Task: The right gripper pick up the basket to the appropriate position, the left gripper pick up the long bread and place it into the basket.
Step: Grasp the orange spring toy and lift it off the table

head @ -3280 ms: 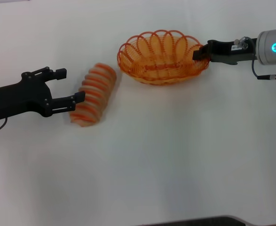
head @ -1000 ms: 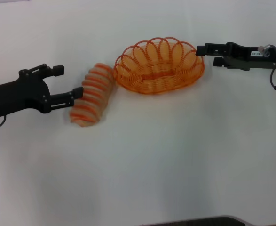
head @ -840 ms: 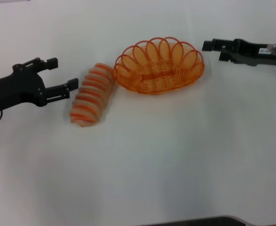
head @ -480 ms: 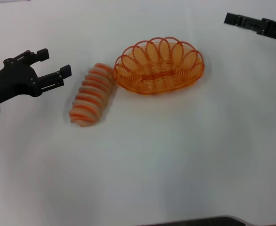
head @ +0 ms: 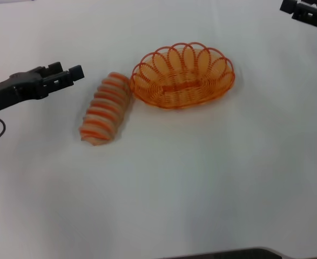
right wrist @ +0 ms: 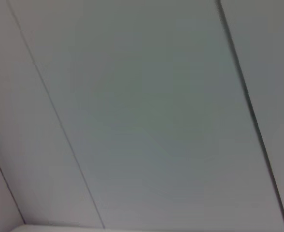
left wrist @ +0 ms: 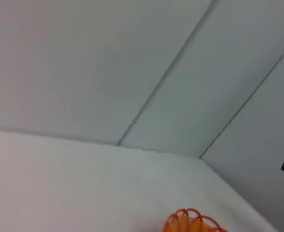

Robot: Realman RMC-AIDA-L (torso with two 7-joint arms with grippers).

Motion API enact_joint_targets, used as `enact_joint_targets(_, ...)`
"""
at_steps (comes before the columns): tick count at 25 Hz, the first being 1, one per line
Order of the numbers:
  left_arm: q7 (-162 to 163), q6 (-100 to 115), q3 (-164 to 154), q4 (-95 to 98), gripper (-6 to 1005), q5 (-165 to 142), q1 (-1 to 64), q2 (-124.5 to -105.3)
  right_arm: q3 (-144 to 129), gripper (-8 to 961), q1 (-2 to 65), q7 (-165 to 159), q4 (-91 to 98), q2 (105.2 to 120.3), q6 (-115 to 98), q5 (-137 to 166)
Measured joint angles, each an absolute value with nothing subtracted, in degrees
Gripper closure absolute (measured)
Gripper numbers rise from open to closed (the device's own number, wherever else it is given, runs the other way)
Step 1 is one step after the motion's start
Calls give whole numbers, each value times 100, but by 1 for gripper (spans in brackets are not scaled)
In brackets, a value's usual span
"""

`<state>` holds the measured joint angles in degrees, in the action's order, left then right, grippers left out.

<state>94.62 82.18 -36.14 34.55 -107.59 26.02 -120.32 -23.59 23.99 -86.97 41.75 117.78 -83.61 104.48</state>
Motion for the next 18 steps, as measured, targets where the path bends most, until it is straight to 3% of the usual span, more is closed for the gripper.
enact_joint_targets(8,11804,8355,-4314,4244,145,-11410,2708,-11621,-2222,17,2474,-8546,4133,11753,-8255,10284)
enact_joint_targets(14,12988,8618,-4652,5282,147,-12665,3057,-11604,-2244,17,2520,-8545,4150,11765,-8059,10282)
enact_joint_targets(18,13277,8951,-4845,5798,146,-13300,3405,-11720,-2227,17,2521,-8580,4140,11746,-7925,10283)
